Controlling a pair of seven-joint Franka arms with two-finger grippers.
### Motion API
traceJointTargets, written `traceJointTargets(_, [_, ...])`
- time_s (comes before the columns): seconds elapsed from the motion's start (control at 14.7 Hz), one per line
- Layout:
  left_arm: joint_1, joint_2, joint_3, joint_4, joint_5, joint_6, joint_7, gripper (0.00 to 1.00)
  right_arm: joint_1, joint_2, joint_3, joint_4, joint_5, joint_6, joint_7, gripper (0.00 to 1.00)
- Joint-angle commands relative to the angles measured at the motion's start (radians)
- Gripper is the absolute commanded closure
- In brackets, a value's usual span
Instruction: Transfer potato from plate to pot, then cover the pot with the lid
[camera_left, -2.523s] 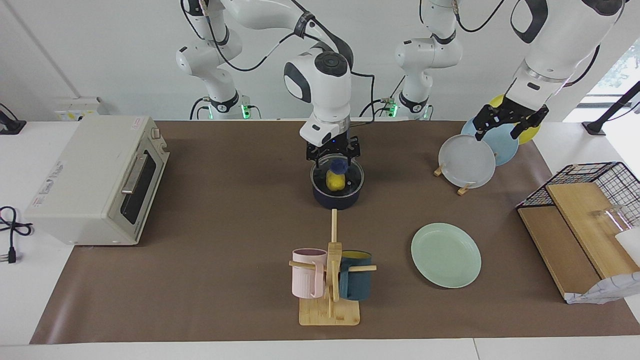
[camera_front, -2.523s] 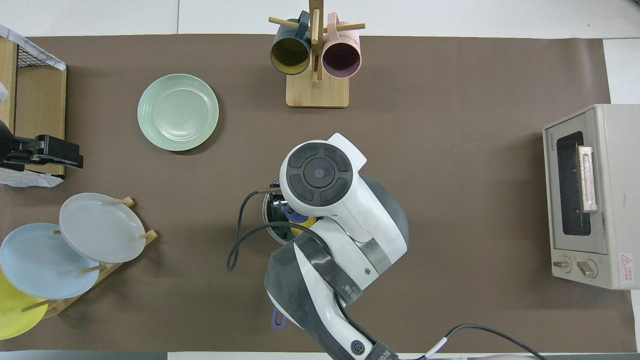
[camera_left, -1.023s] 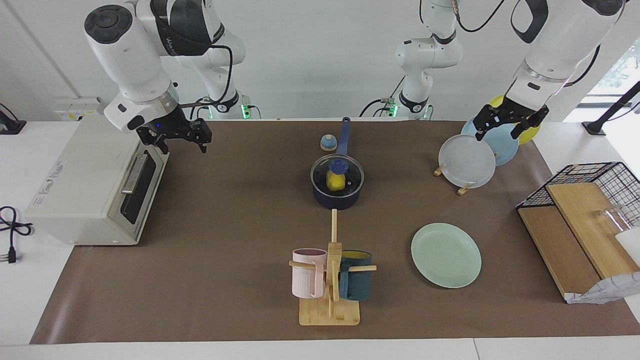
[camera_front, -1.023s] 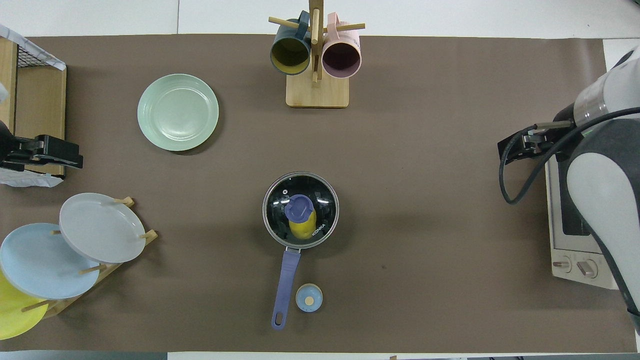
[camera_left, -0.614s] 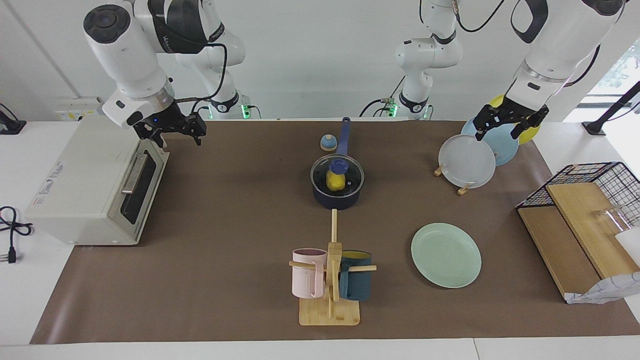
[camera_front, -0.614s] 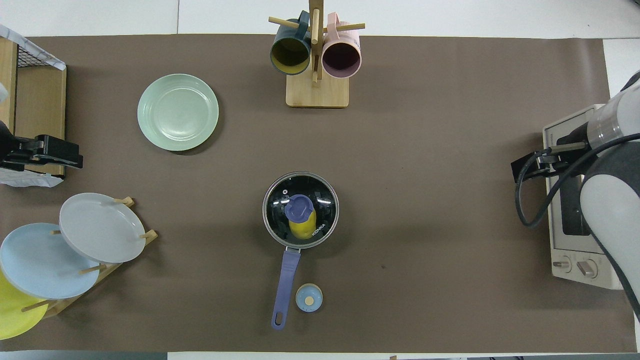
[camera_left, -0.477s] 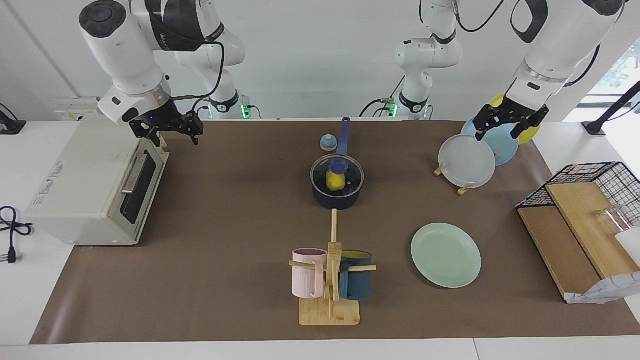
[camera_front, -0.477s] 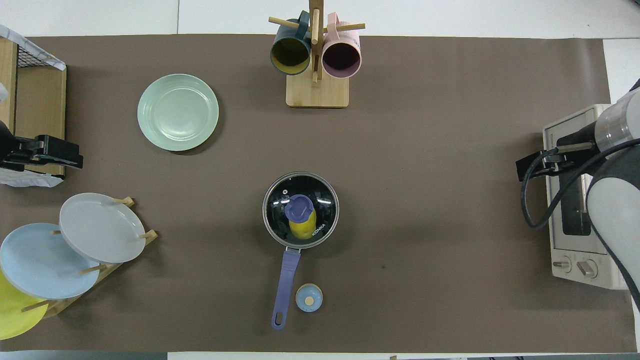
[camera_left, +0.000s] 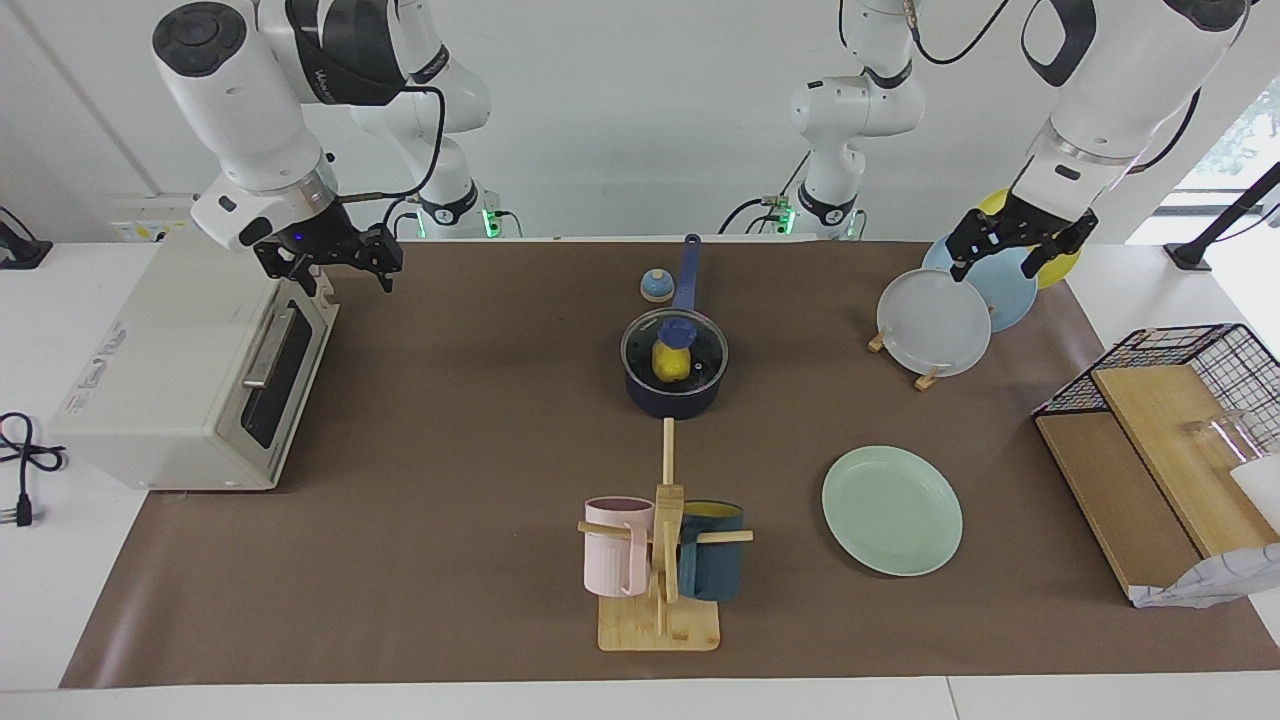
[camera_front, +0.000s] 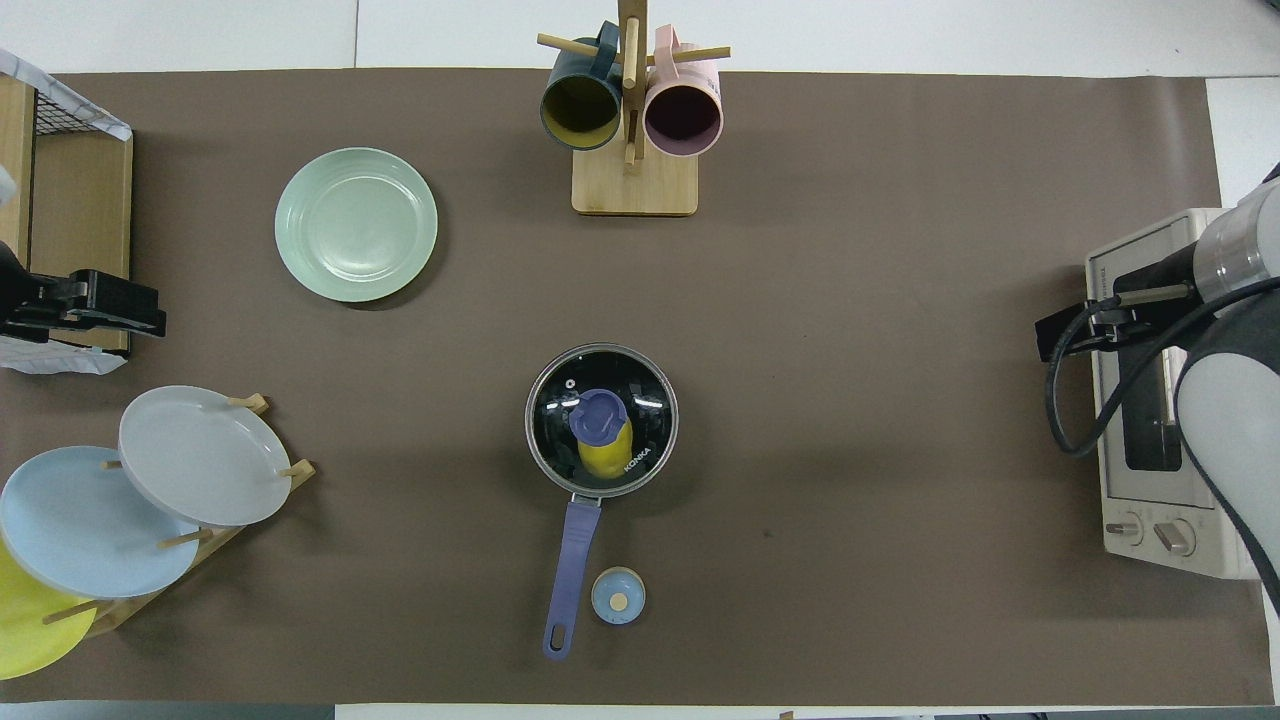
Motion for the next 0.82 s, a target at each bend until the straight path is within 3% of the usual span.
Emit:
traceJointTargets(0.0, [0.017, -0.007, -0.014, 0.003, 0.013, -0.011, -0.01, 0.0, -0.015, -0.019, 0.008, -0.025, -0.01, 0.023, -0.024, 0.0])
traceJointTargets(0.75, [0.017, -0.007, -0.014, 0.003, 0.013, -0.011, -0.01, 0.0, -0.075, -0.017, 0.008, -0.037, -0.018, 0.066, -0.07, 0.0])
